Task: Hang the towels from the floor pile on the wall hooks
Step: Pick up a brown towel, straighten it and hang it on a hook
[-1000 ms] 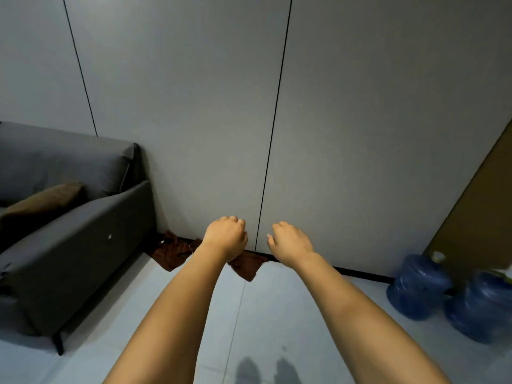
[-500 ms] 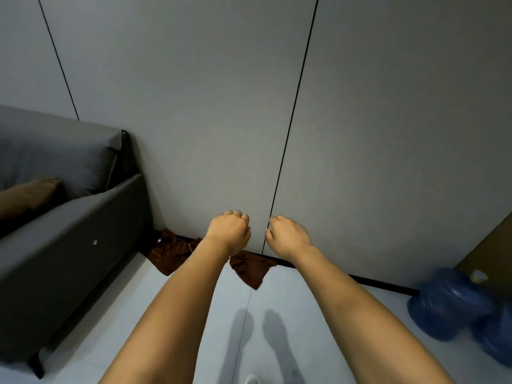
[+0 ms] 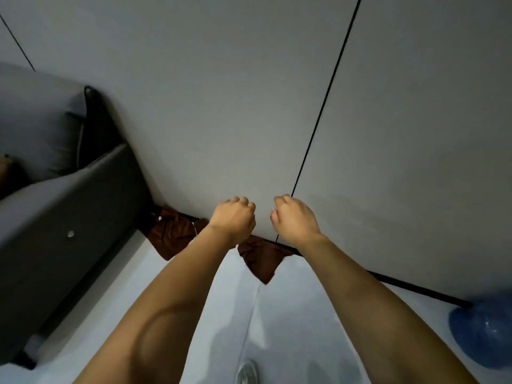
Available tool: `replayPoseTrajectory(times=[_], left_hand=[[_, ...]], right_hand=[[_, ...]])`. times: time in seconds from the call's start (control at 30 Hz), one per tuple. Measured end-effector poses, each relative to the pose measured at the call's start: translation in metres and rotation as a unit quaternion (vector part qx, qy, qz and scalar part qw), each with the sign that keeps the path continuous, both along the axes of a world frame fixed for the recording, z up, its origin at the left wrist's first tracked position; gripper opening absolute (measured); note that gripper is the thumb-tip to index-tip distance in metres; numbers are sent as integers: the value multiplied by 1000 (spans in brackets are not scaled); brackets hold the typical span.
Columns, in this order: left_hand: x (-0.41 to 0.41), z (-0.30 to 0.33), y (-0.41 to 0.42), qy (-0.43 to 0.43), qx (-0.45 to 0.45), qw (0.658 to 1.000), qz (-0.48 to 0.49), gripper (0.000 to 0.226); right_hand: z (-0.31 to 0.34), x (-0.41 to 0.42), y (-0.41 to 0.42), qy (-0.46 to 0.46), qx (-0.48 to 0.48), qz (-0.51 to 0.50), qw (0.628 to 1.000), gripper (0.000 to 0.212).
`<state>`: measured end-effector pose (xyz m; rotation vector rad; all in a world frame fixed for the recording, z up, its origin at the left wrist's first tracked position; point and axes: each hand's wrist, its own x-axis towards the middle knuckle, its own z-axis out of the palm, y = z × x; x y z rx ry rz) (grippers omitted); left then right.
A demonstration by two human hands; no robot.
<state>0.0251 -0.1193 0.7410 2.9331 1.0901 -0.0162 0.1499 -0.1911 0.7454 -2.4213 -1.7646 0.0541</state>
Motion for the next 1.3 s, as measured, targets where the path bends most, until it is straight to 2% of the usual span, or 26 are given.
replayPoseTrajectory(times=[0.1, 0.2, 0.33, 0.4, 0.5, 0.6, 0.7, 0.73, 0.8, 0.87, 0.97, 1.13, 1.3], left_hand=[[20, -43, 37, 28, -5, 999, -15, 29], [34, -94, 68, 37, -10, 999, -34, 31], [46, -184, 90, 40, -13, 996, -78, 28], [51, -247, 99, 9, 3, 992, -130, 21], [52, -348, 110, -7, 11, 989, -148, 17], [56, -458, 122, -14, 6, 987, -163, 23], [60, -550, 134, 43, -33, 989, -135, 33], [59, -577, 135, 38, -49, 993, -103, 32], [61, -632, 144, 37, -47, 996, -69, 30], [63, -678, 153, 45, -30, 995, -81, 29], [78, -722, 179, 36, 5, 995, -96, 30], [117, -754, 203, -5, 44, 997, -62, 30], [122, -768, 181, -51, 3, 997, -64, 32]], right_hand=[[-42, 25, 37, 8, 32, 8, 999, 30], [-97, 41, 60, 2, -15, 20, 1000, 27], [-190, 46, 81, 25, -15, 3, 1000, 26], [-255, 44, 91, 33, -18, -9, 999, 26], [-351, 39, 105, 45, -37, -14, 998, 33], [-456, 38, 121, 55, -18, -44, 997, 35], [-552, 41, 134, 60, -14, -51, 997, 33], [-580, 41, 135, 65, -13, -56, 996, 33], [-640, 44, 140, 72, 5, -75, 995, 30], [-690, 45, 143, 81, 18, -102, 991, 28], [-736, 59, 158, 47, -25, -83, 995, 31], [-757, 95, 180, -36, -79, -74, 993, 33], [-757, 95, 161, -46, -96, -105, 989, 34]])
